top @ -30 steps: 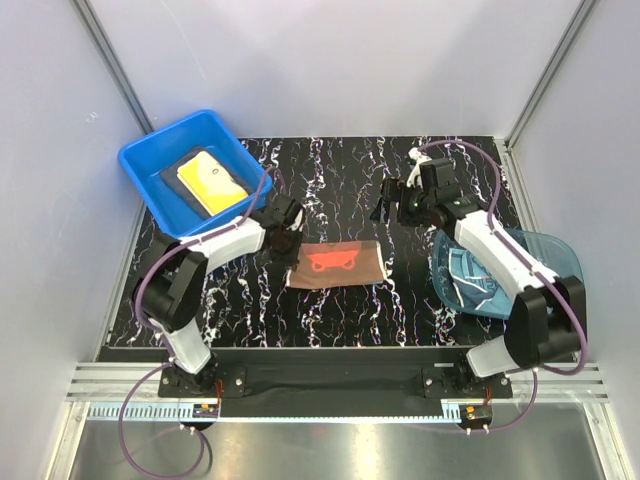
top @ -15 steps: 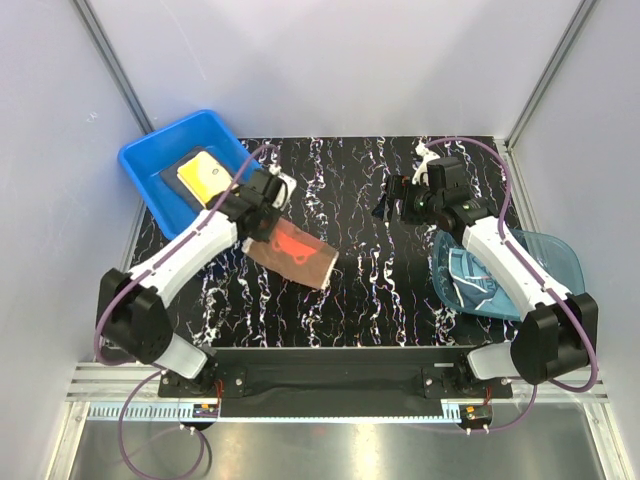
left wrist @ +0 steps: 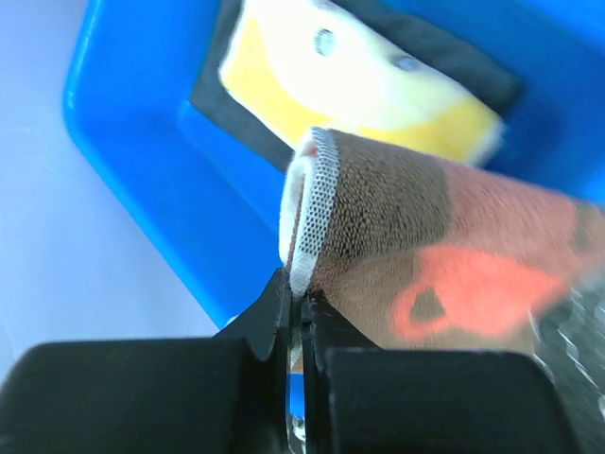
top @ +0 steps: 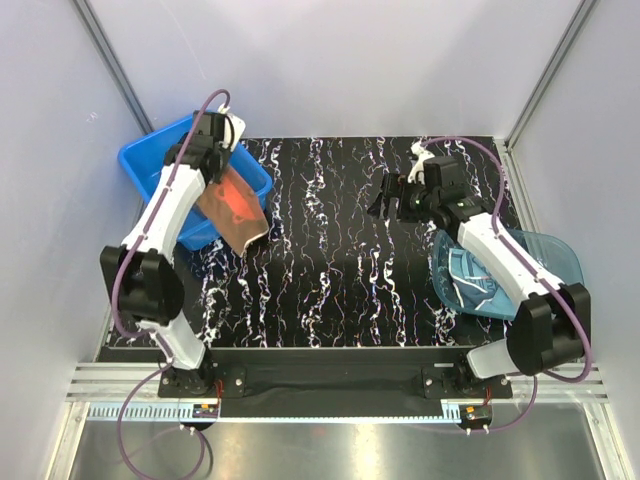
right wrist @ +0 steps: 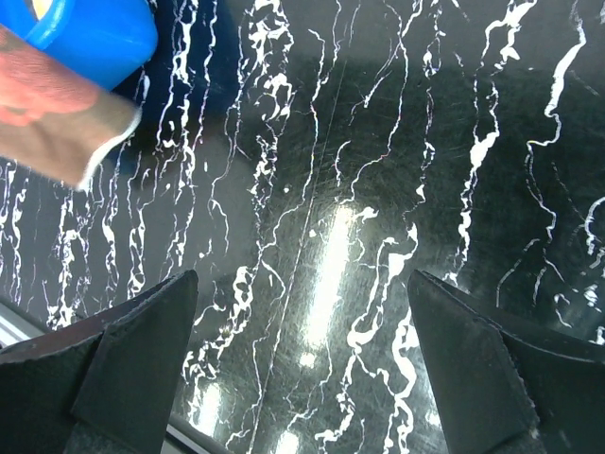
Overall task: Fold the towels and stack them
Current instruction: Neatly place the folded towel into the bin
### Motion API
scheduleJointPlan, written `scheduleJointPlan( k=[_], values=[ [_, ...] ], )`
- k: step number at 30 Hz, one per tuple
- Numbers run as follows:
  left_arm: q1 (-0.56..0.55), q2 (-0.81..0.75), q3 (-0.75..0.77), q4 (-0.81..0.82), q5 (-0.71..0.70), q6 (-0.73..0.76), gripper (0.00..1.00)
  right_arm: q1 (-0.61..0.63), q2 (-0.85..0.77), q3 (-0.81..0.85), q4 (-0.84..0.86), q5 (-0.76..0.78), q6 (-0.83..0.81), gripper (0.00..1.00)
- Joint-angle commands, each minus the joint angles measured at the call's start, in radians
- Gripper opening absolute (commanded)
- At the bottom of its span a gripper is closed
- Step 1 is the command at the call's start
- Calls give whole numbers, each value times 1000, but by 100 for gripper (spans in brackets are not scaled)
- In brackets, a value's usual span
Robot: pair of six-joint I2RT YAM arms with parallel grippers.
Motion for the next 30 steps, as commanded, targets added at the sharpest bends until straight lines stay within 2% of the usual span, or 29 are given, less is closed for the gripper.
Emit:
scheduleJointPlan(
  k=[1,3,9,15,20,22,24,25,26,27,30],
  values=[
    [43,106,149,36,-24,74,0,6,43,37,63,-26,16,100],
    [66,159,206,11,18,108,0,5,61,51,90,-38,20,100],
    [99,266,243,173,-27,148,0,5,162,166,72,-44,-26,100],
    [155,341,247,282,-27,157,0,5,189,221,89,-24,-52,100],
    [224,437,266,370,59,158,0,5,224,249,116,-33,-73,100],
    [237,509,333,384,74,169,0,5,255,267,107,-26,-89,100],
    [237,553,370,443,42,163,17,3,285,289,101,-7,-102,100],
    [231,591,393,444,31,158,30,1,297,295,95,-1,-104,100],
    [225,601,411,457,-37,137,49,0,305,304,87,11,-102,100],
    [221,601,436,467,-62,120,78,1,322,316,75,16,-101,100],
    [189,558,470,433,-107,30,90,0,318,310,61,32,-78,100]
  ],
)
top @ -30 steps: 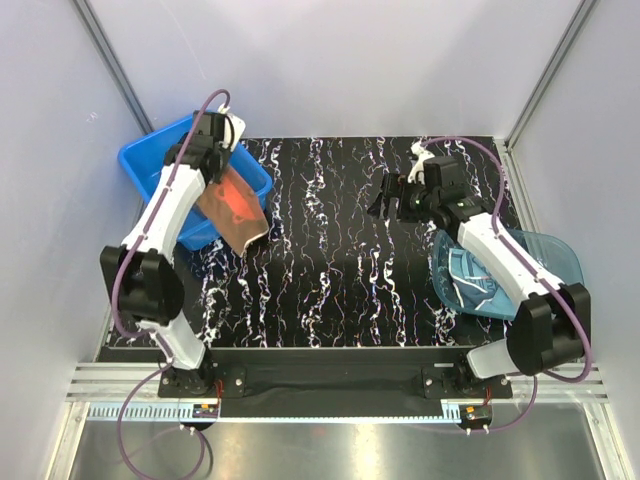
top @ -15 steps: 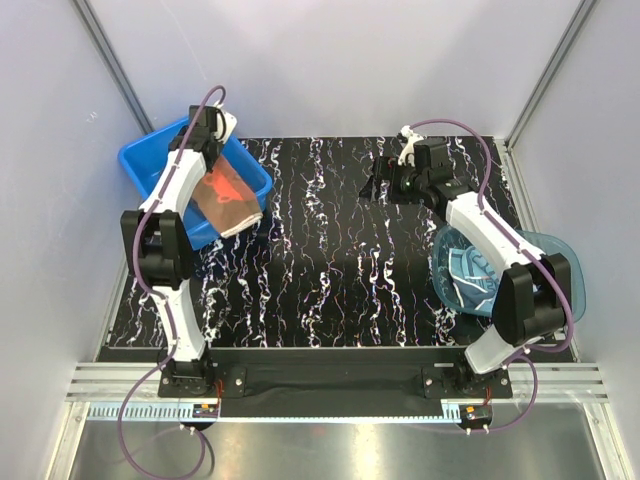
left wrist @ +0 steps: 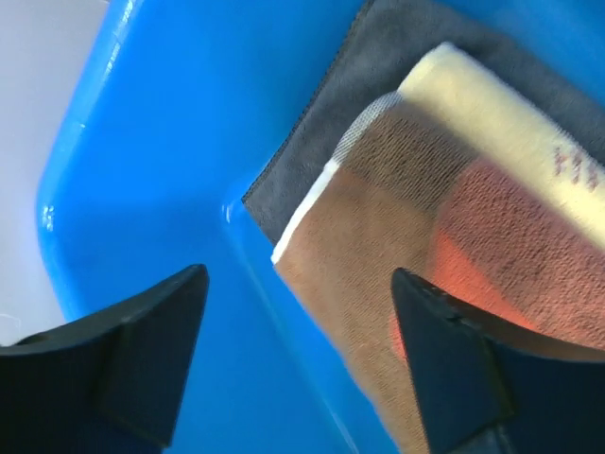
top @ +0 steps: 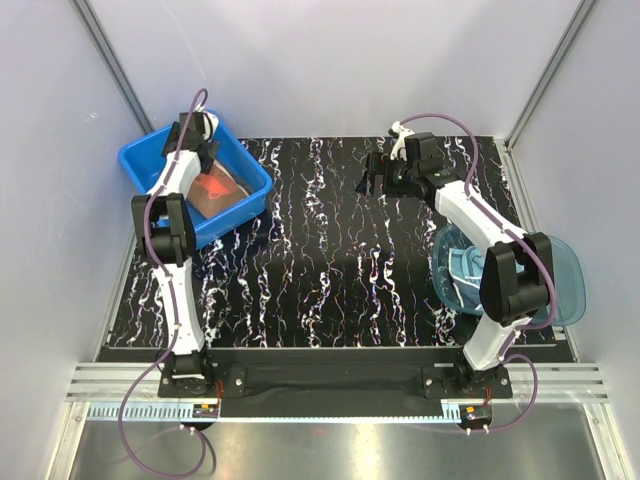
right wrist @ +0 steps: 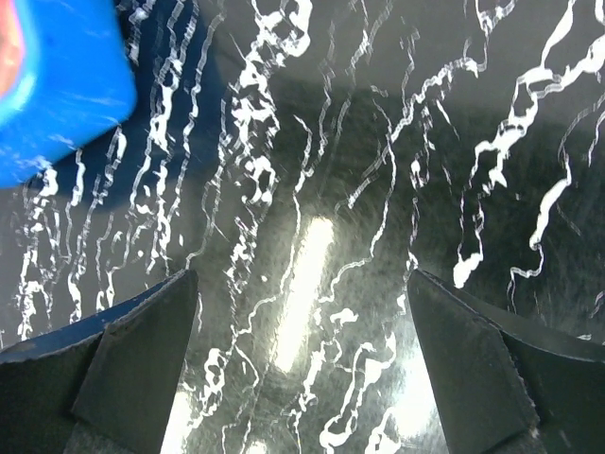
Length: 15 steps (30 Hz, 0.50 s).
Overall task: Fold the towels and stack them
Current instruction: Neatly place the folded towel into the bin, then grab crumpled towel
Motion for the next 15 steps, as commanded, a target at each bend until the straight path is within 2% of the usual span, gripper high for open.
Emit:
scheduleJointPlan(
  k=[1,4,6,8,10,13,15],
  values=[
    [-57,-110,99,65,-74,-125,97,0,-16,39,-12,43,9,100],
    [-121,-189,94,-14,-55,-210,99,0,-65,1,-21,124,83,100],
    [-163,-285,65,-73,-2,-265,99,-1,-107,-11,-58,252,138,100],
    [-226,-363,21,-92,65,-334,99,-4,-130,1,-159,433,198,100],
    [-282,-485,-66,-103,116,-392,99,-27,-153,15,-275,518,221,100],
    [-320,-612,-207,-106,340,-478,99,-56,-196,-17,-394,751,264,100],
    [-320,-661,-228,-162,430,-520,99,-99,-240,-51,-451,776,299,100]
  ],
)
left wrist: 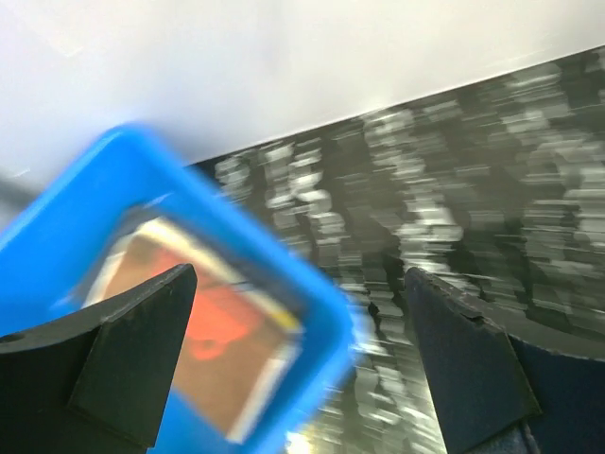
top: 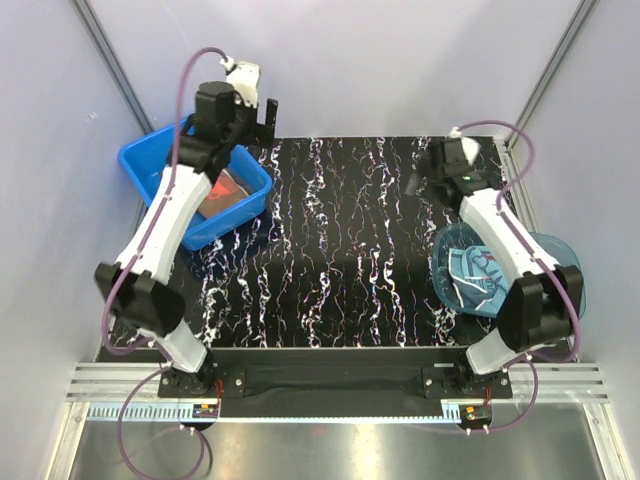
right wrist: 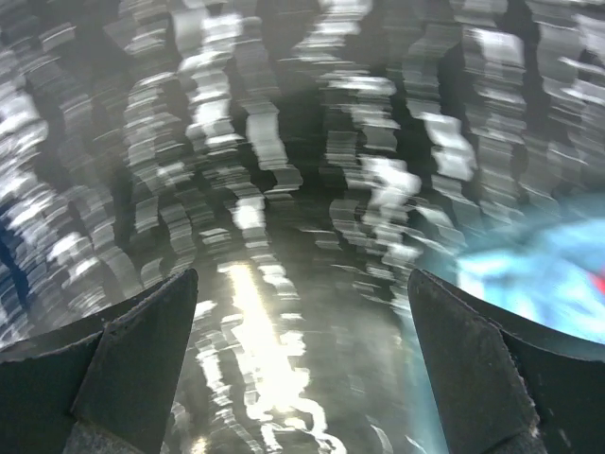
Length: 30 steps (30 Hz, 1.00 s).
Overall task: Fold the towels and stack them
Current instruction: Grab crumpled towel
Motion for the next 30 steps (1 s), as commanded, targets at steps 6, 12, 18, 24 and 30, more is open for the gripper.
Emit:
scheduleJointPlan(
  k=[6,12,18,24,30],
  values=[
    [-31,-243,-231,-79,410,-189,99,-279,-242,-263,-178,248,188,100],
    [-48,-328,-292,-106,499,-189,99,-501,-276,-458,-93,207,310,97],
    [-48,-332,-233,-157,482,-186,99,-604,-200,-539,47,118,363,96],
    [-48,-357,-250,-179,464,-159,99,-655,-89,-570,176,66,313,59],
    [-39,-340,-181,-257,504,-183,99,-661,-190,-444,80,100,164,0]
  ],
)
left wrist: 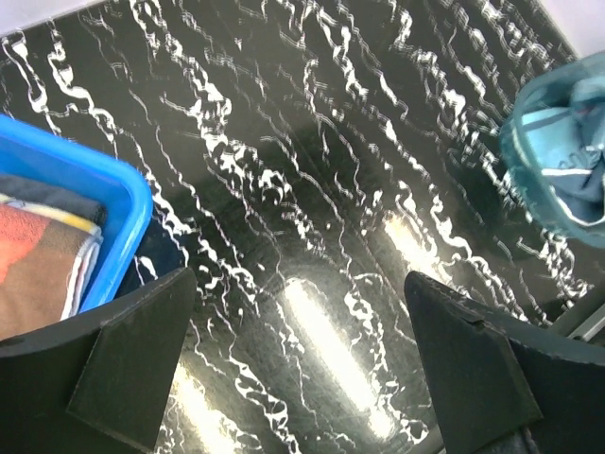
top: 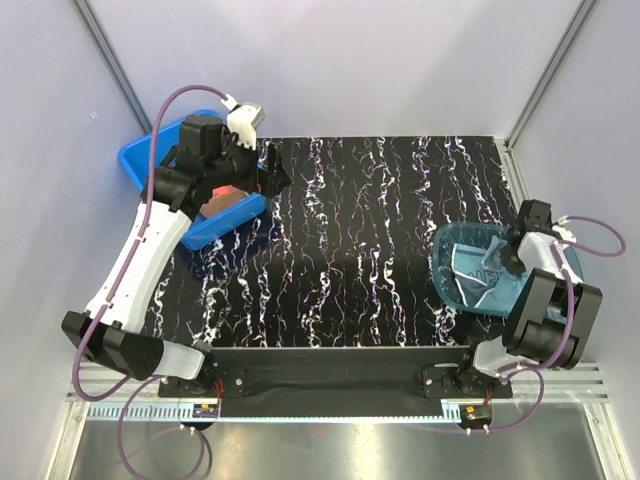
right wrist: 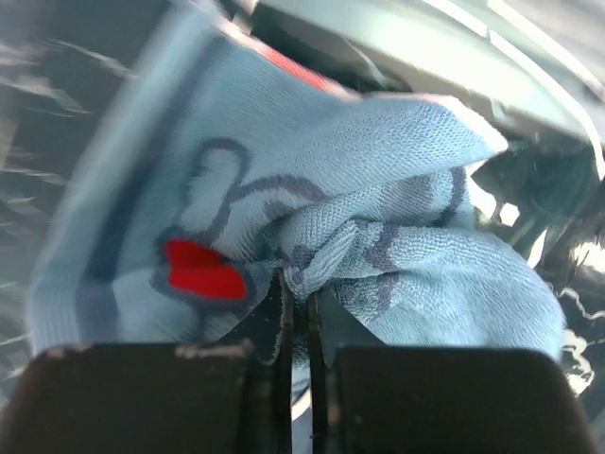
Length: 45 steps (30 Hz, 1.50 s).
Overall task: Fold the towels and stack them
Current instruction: Grab crumpled towel, then move the towel to the center of the board
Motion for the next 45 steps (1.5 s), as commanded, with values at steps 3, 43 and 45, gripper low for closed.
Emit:
scheduleJointPlan(
  k=[3,43,45],
  values=[
    [5,-27,30,42,45,-86,99,0,-172,201,-62,-121,-126,0],
    [-143,-197,-380,175,-266,41,85,941,-117,337,-107,-592,-201,80],
    [-232,-216,-400,217,-292,39,79,779,-175,342,-136,-529,-169,79]
  ],
)
